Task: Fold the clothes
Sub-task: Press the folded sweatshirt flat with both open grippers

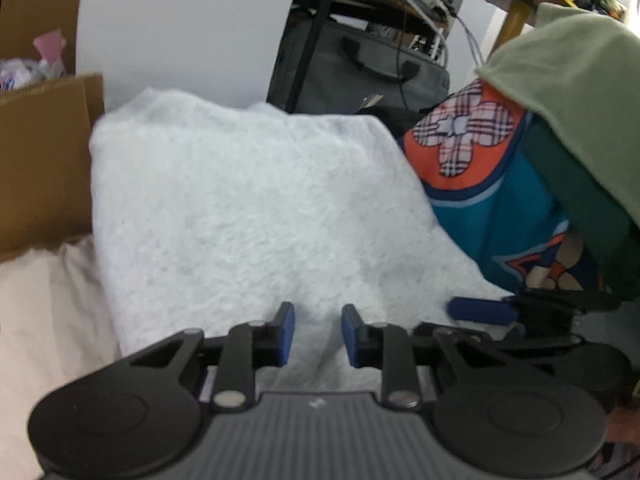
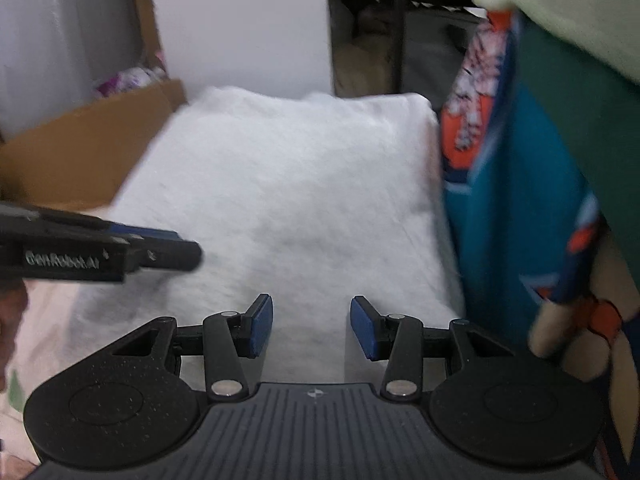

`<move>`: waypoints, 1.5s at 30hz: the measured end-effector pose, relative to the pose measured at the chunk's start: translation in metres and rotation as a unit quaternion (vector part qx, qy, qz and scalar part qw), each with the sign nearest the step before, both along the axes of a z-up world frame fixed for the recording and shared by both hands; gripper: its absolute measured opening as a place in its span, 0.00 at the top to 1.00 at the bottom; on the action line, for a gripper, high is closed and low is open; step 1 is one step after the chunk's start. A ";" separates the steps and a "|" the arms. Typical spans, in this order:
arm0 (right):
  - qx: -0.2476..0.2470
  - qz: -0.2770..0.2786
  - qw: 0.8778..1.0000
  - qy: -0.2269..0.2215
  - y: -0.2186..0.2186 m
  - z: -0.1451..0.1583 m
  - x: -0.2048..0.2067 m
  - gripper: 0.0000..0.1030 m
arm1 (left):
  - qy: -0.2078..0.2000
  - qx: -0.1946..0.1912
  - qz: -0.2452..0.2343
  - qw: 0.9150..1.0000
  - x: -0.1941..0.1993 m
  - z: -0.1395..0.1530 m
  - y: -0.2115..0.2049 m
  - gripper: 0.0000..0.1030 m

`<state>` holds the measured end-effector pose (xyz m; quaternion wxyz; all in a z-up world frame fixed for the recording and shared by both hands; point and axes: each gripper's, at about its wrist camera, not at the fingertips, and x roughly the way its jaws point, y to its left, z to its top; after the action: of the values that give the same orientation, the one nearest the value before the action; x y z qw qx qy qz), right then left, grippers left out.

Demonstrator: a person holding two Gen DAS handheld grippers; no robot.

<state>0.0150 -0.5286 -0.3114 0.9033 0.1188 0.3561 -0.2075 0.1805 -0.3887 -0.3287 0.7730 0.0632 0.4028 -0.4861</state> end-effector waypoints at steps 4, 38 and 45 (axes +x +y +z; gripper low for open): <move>-0.005 -0.027 1.000 0.015 -0.007 -0.010 -0.006 0.54 | 0.002 0.000 0.010 1.000 -0.007 -0.002 -0.003 0.74; 0.082 -0.064 0.994 0.036 0.032 0.051 -0.002 0.16 | 0.044 0.069 0.071 0.994 -0.012 0.104 0.062 0.15; 0.120 -0.034 0.992 0.033 0.057 0.091 0.008 0.13 | 0.043 0.080 0.127 0.988 -0.008 0.144 0.092 0.10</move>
<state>0.0231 -0.4716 -0.2200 0.8628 0.2317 0.4036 -0.1977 0.1727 -0.2964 -0.1848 0.8028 0.0520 0.4781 -0.3525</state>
